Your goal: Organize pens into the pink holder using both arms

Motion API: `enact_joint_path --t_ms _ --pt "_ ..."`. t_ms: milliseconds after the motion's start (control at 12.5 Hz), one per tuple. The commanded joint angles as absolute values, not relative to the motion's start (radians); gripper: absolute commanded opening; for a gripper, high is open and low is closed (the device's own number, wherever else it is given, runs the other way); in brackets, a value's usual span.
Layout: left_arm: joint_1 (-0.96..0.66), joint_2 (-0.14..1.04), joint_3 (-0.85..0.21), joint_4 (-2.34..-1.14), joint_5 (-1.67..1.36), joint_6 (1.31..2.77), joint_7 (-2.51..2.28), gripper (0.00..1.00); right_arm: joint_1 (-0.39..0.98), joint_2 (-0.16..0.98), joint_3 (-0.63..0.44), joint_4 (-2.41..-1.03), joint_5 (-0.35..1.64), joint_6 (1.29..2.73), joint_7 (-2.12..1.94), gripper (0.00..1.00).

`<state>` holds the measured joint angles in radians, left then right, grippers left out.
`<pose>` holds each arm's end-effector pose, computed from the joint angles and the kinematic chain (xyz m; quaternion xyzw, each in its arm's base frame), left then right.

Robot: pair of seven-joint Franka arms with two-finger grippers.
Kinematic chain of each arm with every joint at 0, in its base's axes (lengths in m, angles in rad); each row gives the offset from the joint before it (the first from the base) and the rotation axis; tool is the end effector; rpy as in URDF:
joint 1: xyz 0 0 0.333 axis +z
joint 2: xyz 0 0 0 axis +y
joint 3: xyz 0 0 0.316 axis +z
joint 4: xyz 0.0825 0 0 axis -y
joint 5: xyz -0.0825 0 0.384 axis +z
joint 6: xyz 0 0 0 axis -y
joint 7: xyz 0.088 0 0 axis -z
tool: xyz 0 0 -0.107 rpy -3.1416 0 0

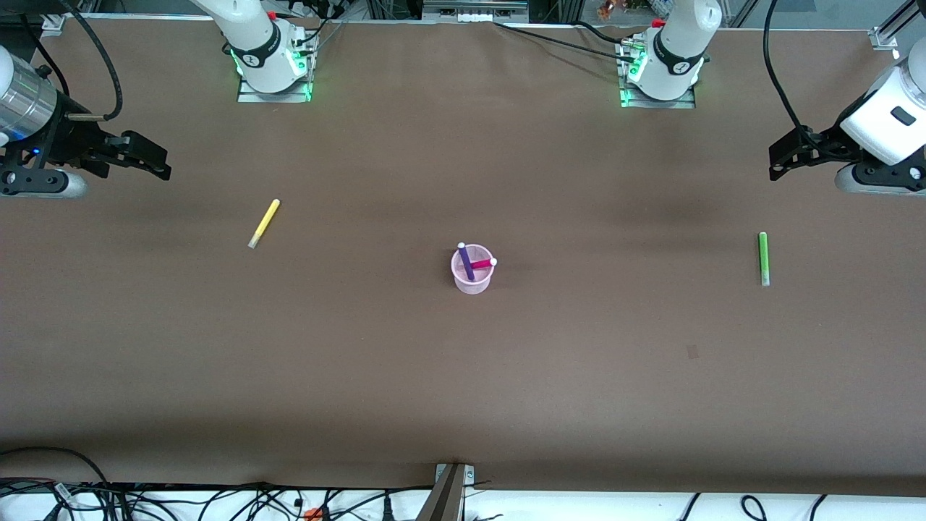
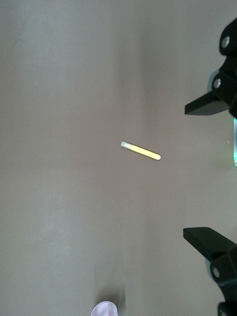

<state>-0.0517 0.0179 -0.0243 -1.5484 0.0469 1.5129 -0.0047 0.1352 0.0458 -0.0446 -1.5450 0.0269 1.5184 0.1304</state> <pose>0.5527 -0.0367 0.6203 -0.9988 0.0349 0.0257 0.0243 0.5598 0.0545 0.6067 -0.9991 0.0197 0.0373 0.0084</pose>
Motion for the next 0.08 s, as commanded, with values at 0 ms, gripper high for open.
enact_joint_path --t_ms 0 --pt "-0.046 0.014 -0.023 -1.528 0.028 1.493 -0.011 1.0 0.123 0.041 -0.034 -1.54 0.025 1.52 0.127 1.0"
